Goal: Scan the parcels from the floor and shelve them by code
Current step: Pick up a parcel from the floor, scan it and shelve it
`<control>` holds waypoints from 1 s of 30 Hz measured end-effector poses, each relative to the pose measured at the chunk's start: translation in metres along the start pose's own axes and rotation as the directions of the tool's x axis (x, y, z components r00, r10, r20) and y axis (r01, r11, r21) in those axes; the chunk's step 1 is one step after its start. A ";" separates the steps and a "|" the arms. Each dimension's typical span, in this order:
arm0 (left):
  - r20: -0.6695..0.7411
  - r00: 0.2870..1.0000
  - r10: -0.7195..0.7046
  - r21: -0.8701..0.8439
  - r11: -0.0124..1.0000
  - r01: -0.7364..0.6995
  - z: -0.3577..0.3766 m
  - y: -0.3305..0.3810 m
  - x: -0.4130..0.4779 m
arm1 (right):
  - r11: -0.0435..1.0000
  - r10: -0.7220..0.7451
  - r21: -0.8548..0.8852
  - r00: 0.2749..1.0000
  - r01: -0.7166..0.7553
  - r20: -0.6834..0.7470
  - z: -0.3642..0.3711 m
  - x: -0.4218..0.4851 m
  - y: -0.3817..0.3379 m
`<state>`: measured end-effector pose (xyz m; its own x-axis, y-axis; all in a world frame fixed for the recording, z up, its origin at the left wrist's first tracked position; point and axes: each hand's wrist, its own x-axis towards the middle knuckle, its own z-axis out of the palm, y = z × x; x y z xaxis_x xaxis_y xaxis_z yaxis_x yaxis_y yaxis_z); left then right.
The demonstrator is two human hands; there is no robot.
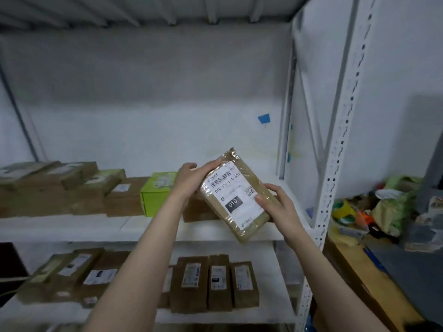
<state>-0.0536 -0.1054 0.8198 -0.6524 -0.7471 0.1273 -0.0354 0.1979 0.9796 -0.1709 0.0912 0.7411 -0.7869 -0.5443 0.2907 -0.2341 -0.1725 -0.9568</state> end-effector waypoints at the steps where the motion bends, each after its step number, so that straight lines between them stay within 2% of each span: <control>1: -0.011 0.999 0.031 -0.035 0.999 -0.032 -0.006 0.013 0.004 | 0.999 -0.028 0.018 0.999 0.029 -0.030 0.008 0.005 -0.016; 3: 0.013 0.996 0.089 -0.122 0.989 -0.087 -0.014 0.043 0.001 | 0.995 -0.075 0.062 0.993 0.080 -0.089 0.021 0.014 -0.051; 8: 0.156 0.948 0.276 -0.142 0.956 -0.255 -0.010 0.111 -0.004 | 0.968 -0.181 0.122 0.947 0.220 -0.265 0.044 0.040 -0.147; 14: 0.070 0.849 0.523 -0.155 0.847 -0.509 -0.002 0.211 0.003 | 0.938 -0.295 0.053 0.868 0.343 -0.399 0.051 0.067 -0.264; 17: 0.084 0.763 0.641 -0.129 0.766 -0.629 -0.001 0.257 0.012 | 0.929 -0.309 0.053 0.848 0.366 -0.431 0.049 0.088 -0.315; 20: 0.119 0.669 0.734 -0.007 0.674 -0.739 -0.001 0.293 0.021 | 0.927 -0.321 0.022 0.822 0.375 -0.471 0.043 0.115 -0.359; 23: 0.100 0.588 0.803 0.029 0.589 -0.808 -0.002 0.325 0.033 | 0.925 -0.340 -0.007 0.822 0.379 -0.456 0.038 0.137 -0.396; 26: 0.075 0.544 0.836 0.062 0.541 -0.839 -0.007 0.359 0.048 | 0.921 -0.385 -0.126 0.813 0.368 -0.437 0.034 0.152 -0.428; 30: 0.029 0.544 0.838 0.152 0.534 -0.832 -0.005 0.402 0.078 | 0.886 -0.462 -0.252 0.787 0.389 -0.409 0.027 0.178 -0.459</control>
<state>-0.1151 -0.0877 1.2246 -0.4069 -0.2221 0.8861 0.4089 0.8231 0.3941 -0.1882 0.0512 1.2324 -0.7449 -0.0132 0.6671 -0.6573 -0.1576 -0.7370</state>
